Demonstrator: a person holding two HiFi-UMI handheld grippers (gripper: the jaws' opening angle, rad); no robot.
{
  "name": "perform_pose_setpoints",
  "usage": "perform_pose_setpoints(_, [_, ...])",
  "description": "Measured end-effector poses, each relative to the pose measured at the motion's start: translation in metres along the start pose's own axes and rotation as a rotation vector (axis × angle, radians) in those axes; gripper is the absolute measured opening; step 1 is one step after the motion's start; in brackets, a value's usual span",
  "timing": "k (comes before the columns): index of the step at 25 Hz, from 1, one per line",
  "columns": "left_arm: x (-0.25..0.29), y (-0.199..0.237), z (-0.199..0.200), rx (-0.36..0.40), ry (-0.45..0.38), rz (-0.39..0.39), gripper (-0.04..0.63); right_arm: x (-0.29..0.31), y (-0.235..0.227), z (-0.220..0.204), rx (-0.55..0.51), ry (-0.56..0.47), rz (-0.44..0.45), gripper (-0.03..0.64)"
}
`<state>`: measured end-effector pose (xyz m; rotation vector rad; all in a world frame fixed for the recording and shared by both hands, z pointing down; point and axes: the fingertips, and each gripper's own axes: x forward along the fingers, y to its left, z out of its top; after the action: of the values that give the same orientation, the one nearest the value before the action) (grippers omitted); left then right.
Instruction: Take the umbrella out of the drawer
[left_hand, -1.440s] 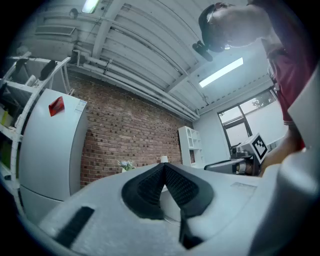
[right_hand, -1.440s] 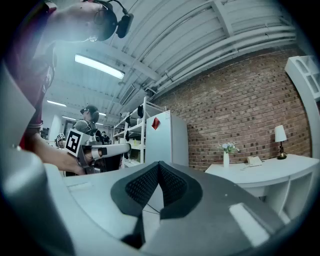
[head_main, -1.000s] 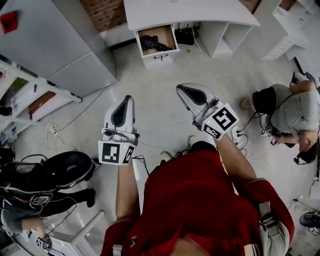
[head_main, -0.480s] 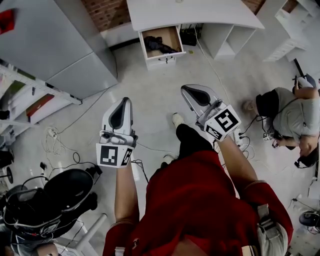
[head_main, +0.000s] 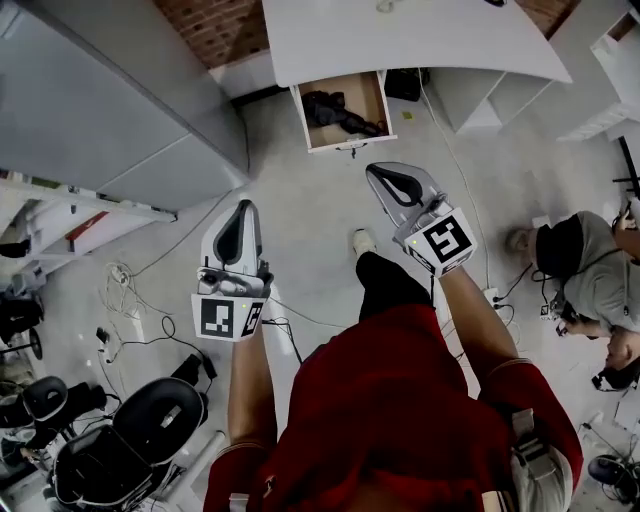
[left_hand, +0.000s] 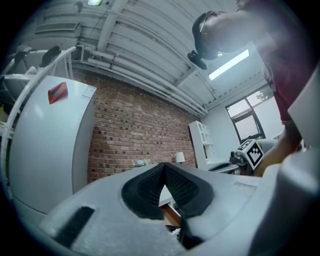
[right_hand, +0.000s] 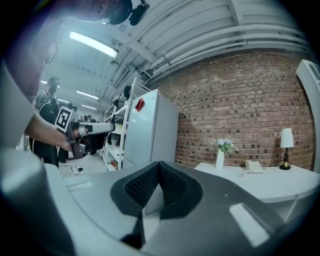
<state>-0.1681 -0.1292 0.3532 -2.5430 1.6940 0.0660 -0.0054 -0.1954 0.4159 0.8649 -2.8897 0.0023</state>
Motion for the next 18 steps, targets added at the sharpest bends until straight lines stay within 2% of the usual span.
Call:
perform_pose_setpoints(2, [0.016,0.011,-0.008,0.008,-0.003,0.0,0.002,0.017,-0.015,-0.009,-0.033,0.023,-0.004,0.012])
perform_pose_setpoints(5, [0.017,0.017,-0.016,0.003,0.013,-0.001,0.002,0.026,-0.014,-0.023,-0.067,0.08,-0.009,0.012])
perform_pose_setpoints(10, [-0.011,0.003,-0.018,-0.015,0.039,-0.01,0.002,0.019,0.01,-0.05,-0.093,0.202,0.001,0.016])
perform_pose_setpoints(18, [-0.001,-0.008,-0.027,0.005,0.052,-0.026,0.002,0.03,-0.006,-0.095,-0.158,0.327,0.012,0.034])
